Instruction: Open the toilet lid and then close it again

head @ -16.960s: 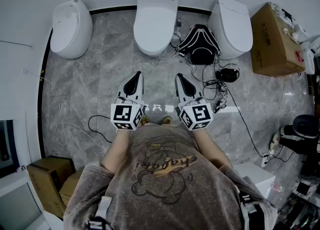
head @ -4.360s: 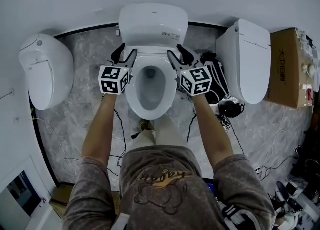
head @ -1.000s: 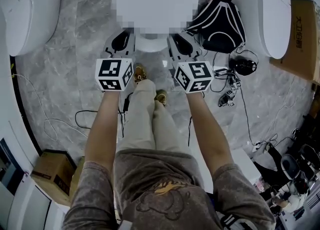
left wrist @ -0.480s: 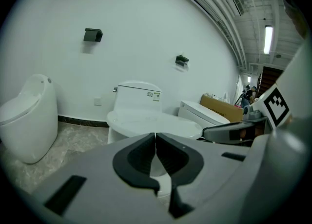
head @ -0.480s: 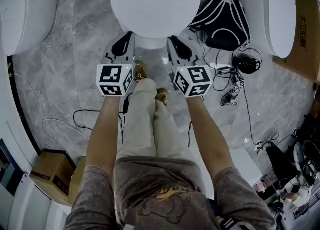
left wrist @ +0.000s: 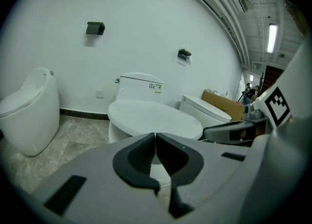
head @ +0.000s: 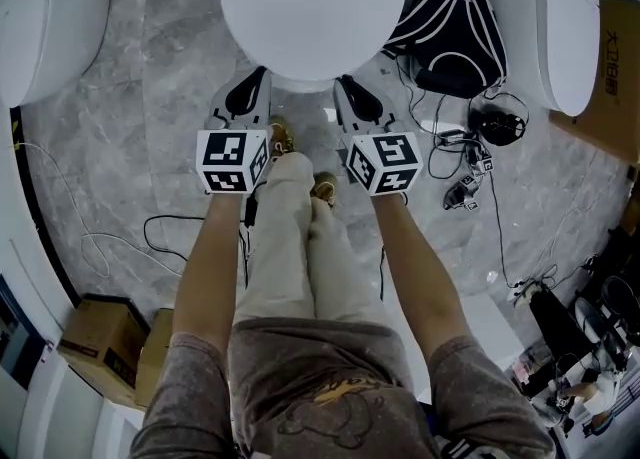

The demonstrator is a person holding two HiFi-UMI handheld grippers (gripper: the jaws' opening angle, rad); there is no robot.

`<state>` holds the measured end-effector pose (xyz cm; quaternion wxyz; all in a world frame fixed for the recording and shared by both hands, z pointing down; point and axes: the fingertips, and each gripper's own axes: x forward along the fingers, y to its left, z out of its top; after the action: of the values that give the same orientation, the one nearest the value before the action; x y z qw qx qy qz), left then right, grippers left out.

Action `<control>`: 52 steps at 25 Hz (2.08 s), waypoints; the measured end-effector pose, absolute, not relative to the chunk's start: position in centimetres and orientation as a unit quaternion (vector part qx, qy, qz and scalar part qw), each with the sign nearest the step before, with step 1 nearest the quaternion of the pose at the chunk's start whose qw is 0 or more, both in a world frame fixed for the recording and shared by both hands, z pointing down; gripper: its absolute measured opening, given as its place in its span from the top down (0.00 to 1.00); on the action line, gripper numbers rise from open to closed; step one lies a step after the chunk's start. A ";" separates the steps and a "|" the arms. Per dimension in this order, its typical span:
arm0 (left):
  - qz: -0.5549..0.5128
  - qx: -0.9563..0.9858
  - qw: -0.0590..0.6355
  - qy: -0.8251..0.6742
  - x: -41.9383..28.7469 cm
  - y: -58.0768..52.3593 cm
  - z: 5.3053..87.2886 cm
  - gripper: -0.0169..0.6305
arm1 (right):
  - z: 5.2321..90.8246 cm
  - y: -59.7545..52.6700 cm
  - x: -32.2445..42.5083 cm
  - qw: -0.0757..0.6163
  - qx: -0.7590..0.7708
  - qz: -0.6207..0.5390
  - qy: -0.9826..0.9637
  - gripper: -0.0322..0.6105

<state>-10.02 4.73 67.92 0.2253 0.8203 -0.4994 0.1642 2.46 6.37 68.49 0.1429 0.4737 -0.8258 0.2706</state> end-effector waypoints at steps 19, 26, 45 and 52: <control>0.210 0.802 0.273 -0.488 -10.3 6.7 77.3 0.96 | 77.8 8.3 2.2 0.195 0.462 0.314 -0.806 0.88; 0.216 0.797 0.285 -0.487 -10.1 7.0 80.0 0.96 | 80.6 8.6 2.3 0.197 0.464 0.328 -0.799 0.89; 0.146 0.813 0.252 -0.504 -11.3 0.8 56.7 0.96 | 56.5 1.9 2.8 0.121 0.473 0.251 -0.836 0.89; 0.116 0.845 0.209 -0.478 -10.9 -0.9 40.0 0.96 | 39.6 1.1 2.9 0.071 0.479 0.197 -0.853 0.89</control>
<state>-10.87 -0.93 39.96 0.2087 0.8453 -0.4780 0.1159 2.87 1.06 39.56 0.0708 0.4790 -0.8526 0.1966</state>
